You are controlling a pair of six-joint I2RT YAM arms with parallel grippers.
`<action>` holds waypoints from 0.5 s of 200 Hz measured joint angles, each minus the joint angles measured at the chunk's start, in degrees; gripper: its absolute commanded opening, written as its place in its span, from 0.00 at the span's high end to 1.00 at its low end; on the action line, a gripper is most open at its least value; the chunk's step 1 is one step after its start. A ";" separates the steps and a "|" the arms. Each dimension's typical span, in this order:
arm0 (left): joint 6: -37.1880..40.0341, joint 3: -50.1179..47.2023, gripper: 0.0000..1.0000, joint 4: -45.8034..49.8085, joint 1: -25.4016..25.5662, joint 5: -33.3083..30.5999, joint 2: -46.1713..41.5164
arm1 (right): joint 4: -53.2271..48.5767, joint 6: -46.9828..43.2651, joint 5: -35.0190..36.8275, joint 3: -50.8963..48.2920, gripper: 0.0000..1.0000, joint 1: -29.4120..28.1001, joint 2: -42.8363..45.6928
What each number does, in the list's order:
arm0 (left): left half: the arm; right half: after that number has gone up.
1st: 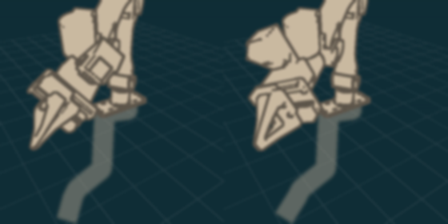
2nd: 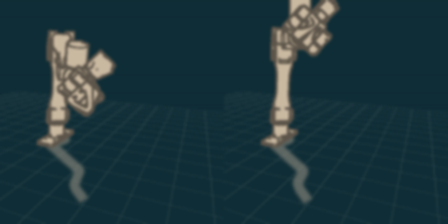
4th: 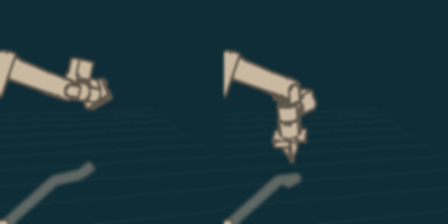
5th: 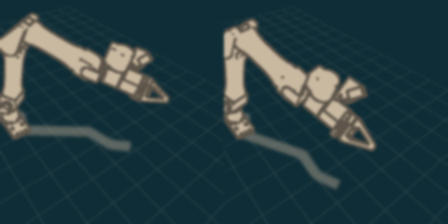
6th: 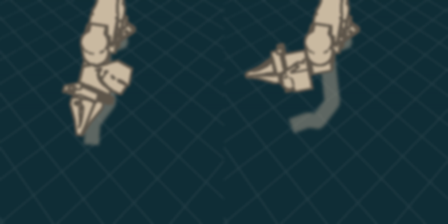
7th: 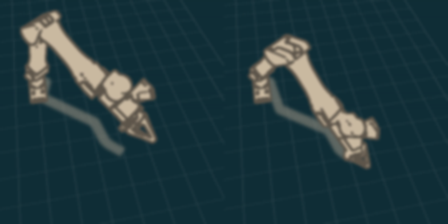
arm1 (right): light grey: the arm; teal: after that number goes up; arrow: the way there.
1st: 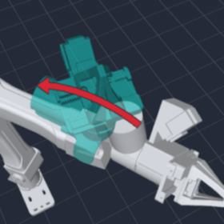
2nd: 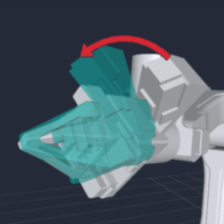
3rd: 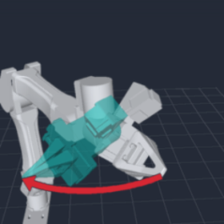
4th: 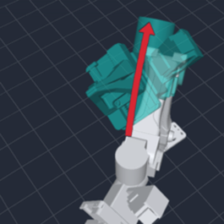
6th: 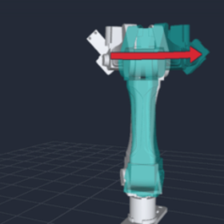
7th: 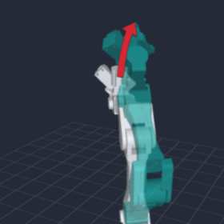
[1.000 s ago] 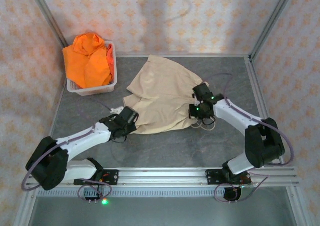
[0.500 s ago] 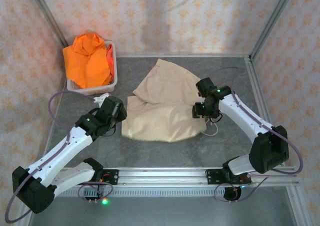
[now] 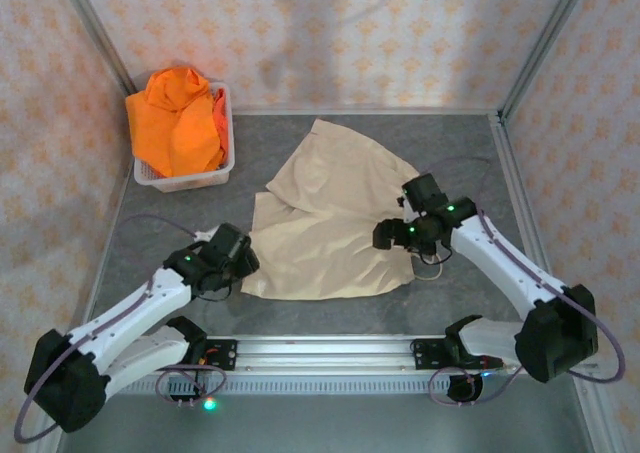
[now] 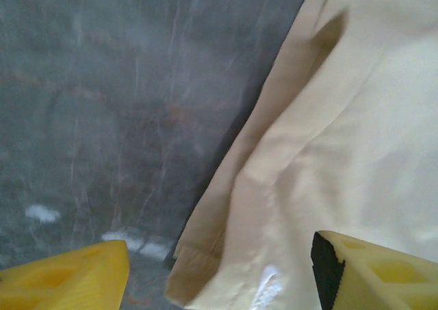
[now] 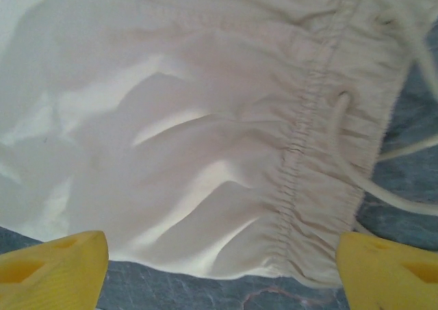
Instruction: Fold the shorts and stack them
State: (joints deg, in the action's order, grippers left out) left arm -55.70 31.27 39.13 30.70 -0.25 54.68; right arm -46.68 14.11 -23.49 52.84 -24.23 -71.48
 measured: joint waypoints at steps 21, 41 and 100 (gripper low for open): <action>-0.42 -0.11 0.23 -1.64 2.16 0.74 2.38 | 2.99 0.46 -1.01 0.72 0.10 0.13 -5.09; -0.42 -0.11 0.23 -3.54 3.30 1.11 6.10 | 5.14 0.37 -1.88 6.47 0.09 1.44 -12.57; -1.22 -0.15 0.57 -6.08 4.85 -0.15 15.06 | 11.19 -0.92 -2.36 23.61 0.08 9.64 -32.28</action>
State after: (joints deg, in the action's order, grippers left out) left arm -56.93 31.11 33.06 35.55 -0.40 69.73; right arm -35.48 13.19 -25.85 76.44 -14.59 -103.77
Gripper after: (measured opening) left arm 0.525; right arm 0.919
